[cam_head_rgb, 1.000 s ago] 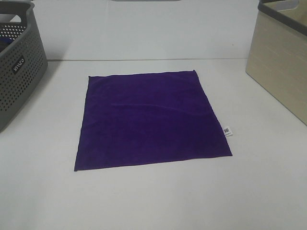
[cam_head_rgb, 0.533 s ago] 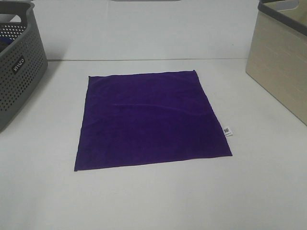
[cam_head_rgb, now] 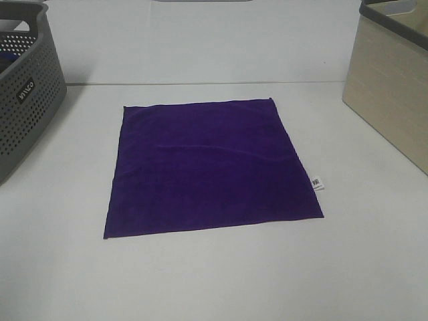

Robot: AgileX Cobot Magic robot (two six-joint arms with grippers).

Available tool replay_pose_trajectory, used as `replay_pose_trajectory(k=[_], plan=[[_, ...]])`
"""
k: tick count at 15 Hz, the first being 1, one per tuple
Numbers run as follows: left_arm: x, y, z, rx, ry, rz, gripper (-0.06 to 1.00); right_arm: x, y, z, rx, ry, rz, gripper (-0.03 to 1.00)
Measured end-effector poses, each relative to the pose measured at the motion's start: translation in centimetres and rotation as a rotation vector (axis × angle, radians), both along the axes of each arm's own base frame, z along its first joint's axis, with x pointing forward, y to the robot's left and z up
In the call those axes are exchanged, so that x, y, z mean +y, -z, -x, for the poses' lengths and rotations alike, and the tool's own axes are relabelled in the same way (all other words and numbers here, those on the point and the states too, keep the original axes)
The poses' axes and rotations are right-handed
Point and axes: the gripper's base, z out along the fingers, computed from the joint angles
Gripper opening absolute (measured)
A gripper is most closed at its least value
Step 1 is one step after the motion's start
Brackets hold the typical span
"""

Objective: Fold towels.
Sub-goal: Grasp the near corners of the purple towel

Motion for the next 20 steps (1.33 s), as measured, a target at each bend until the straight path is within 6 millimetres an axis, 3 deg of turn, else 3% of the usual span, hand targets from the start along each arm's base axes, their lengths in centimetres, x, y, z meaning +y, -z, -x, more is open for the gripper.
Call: replay_pose_trajectory(k=[2, 4, 5, 7, 8, 9, 10, 12, 13, 15, 18, 20], plan=[[0.5, -1.6, -6.0, 0.200, -0.002, 0.003, 0.99, -0.3, -2.1, -7.6, 0.192, 0.006, 0.003, 0.99], [0.9, -1.1, -12.2, 0.356, 0.001, 0.024, 0.99, -0.3, -1.7, -15.8, 0.340, -0.047, 0.022, 0.99], [0.6, 0.6, -16.5, 0.436, 0.031, 0.079, 0.99, 0.3, -0.3, -20.6, 0.409, -0.141, -0.006, 0.99], [-2.0, 3.6, -19.9, 0.516, 0.170, 0.179, 0.99, 0.2, 2.1, -24.4, 0.455, -0.220, -0.091, 0.99], [-4.2, 5.5, -21.3, 0.551, 0.237, 0.200, 0.99, -0.7, 3.4, -25.4, 0.478, -0.231, -0.154, 0.99], [-5.1, 6.4, -22.0, 0.560, 0.250, 0.209, 0.99, -1.4, 4.0, -25.9, 0.482, -0.234, -0.197, 0.99], [-7.1, 8.2, -23.0, 0.577, 0.269, 0.220, 0.99, -2.9, 5.1, -26.6, 0.476, -0.257, -0.288, 0.99], [-9.2, 11.7, -24.6, 0.637, 0.253, 0.271, 0.99, -4.0, 7.2, -27.2, 0.469, -0.348, -0.477, 0.99], [-9.9, 14.0, -25.4, 0.697, 0.269, 0.301, 0.99, -3.8, 9.6, -27.2, 0.522, -0.386, -0.532, 0.99], [-10.5, 16.5, -25.9, 0.755, 0.299, 0.348, 0.99, -2.7, 11.9, -27.2, 0.584, -0.392, -0.511, 0.99], [-11.1, 19.1, -26.4, 0.810, 0.326, 0.380, 0.99, -0.1, 14.7, -27.9, 0.667, -0.384, -0.392, 0.99], [-11.3, 19.8, -27.1, 0.813, 0.324, 0.388, 0.99, 0.5, 17.1, -28.3, 0.731, -0.383, -0.395, 0.99]])
